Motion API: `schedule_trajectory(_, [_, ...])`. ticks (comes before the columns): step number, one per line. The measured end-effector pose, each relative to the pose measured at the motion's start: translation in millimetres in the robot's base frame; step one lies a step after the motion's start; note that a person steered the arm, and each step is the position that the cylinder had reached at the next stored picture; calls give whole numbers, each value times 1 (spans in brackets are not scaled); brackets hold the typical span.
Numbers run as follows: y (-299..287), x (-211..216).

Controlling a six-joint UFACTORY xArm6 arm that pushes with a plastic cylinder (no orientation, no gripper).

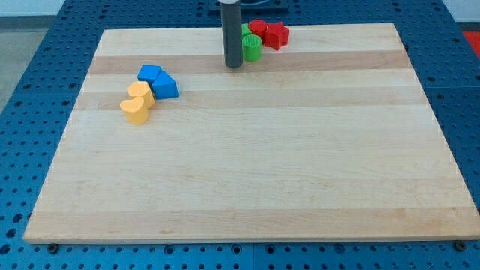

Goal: Move blue cube towards green blocks

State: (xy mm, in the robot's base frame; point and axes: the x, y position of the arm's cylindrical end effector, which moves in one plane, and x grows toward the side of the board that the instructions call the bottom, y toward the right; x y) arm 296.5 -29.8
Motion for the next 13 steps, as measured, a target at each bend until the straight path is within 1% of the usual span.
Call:
schedule_trajectory(3, [0, 1])
schedule_trajectory(6, [-48, 16])
schedule_trajectory(9, [-90, 5])
schedule_trajectory(11, [-103, 3])
schedule_trajectory(13, [-104, 3])
